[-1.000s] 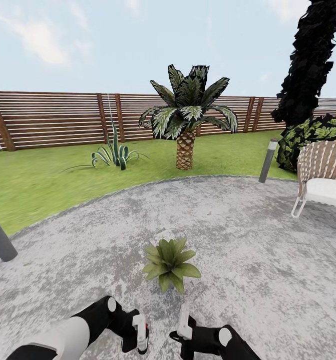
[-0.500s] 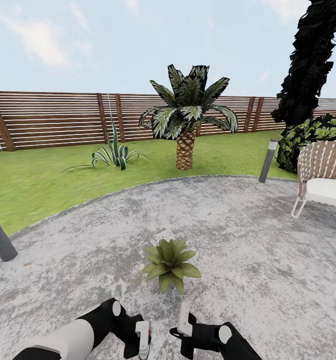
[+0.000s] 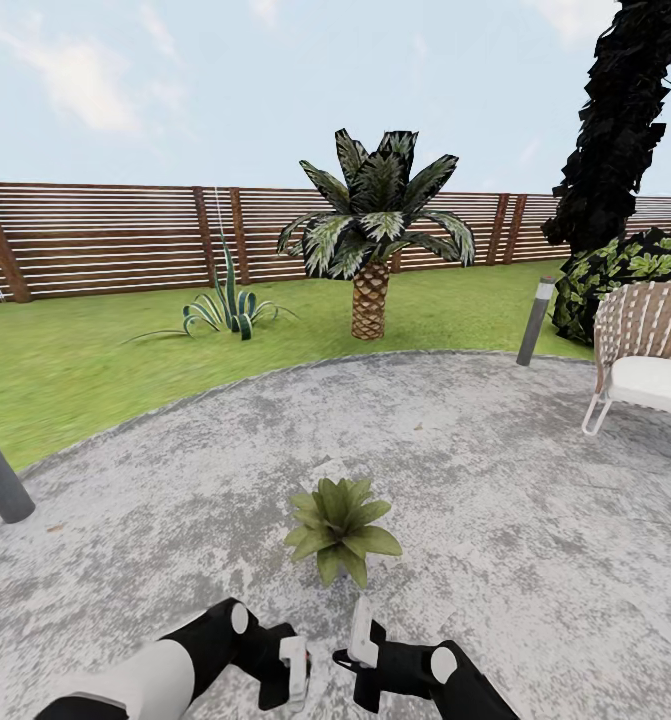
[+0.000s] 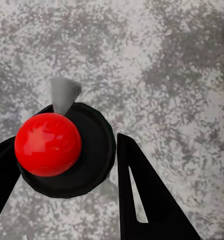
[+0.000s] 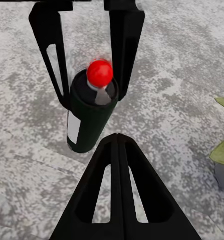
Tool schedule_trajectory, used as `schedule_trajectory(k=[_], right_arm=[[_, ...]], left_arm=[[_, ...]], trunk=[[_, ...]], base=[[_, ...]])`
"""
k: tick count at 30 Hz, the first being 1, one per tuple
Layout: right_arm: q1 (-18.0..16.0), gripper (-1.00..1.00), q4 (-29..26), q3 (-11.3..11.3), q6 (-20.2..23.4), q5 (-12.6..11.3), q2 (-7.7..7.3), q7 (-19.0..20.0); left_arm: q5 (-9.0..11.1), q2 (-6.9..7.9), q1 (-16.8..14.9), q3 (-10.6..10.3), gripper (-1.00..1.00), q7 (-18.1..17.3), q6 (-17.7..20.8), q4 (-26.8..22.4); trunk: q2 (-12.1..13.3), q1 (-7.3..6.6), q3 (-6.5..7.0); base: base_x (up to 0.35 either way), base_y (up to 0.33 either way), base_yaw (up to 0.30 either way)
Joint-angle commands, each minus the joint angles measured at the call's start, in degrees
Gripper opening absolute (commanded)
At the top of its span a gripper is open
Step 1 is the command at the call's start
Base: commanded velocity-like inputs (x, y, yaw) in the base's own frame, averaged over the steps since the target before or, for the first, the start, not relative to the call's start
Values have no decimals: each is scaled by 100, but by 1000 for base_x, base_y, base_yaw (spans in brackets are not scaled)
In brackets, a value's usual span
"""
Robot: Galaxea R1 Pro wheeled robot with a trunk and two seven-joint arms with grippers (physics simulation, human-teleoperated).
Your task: Pick up the pesticide atomizer in the garden and spray insectifuge to fully cover both potted plants in the garden.
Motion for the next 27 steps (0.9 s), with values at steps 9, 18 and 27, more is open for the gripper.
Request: schedule_trajectory(k=[9,18,27], right_arm=[[-3,-100,-6,-46,-22,38,9,36],[-3,-100,-6,-46,-23,38,9,36],[-3,-100,-6,-47,-23,38,9,36]], left_arm=[[95,-28,-10,-7,-100,-55,-465,12],[102,-130,6,0,-100,-56,-487,61],[103,-151,8,-3,-100,-53,-484,62]], trunk=[[-3,-1,-6],[-3,-1,-6],[-3,-1,-6]], base=[[0,0,0],[0,0,0],[0,0,0]])
